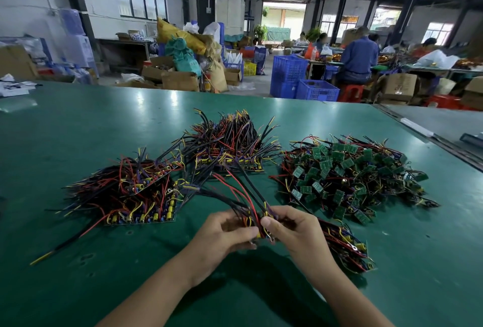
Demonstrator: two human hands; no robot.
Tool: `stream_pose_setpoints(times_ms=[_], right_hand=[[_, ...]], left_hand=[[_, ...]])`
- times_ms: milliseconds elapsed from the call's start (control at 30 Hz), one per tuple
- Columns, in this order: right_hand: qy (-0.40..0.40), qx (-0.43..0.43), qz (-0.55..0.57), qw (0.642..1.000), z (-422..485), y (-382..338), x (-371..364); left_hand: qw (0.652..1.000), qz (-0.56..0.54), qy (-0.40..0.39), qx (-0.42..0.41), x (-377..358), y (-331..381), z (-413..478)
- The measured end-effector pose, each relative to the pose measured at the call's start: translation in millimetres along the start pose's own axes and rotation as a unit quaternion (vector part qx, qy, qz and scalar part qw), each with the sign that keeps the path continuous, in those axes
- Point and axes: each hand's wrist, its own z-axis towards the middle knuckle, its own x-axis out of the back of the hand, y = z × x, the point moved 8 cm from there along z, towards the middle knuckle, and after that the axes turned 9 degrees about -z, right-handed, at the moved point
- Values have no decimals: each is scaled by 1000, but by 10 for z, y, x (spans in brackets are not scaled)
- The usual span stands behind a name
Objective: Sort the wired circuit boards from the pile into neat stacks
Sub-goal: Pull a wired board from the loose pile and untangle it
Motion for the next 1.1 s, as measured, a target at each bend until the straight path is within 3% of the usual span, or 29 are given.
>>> stream_pose_setpoints(times_ms=[167,333,433,667,1100], right_hand=[[-52,-33,10,998,-10,58,-92],[-109,-119,123,979,-29,170,-164],[-120,-118,132,977,-42,157,-189],[-107,-98,122,982,-70,119,-171],[-133,-100,167,972,-97,111,-194]], left_hand=[[996,64,50,-45,41,53,-35],[991,92,65,-72,48,115,-41],[988,113,82,-68,82,118,-38],[995,91,1,-49,-5,158,-47],[1000,6,20,0,37,104,-54]])
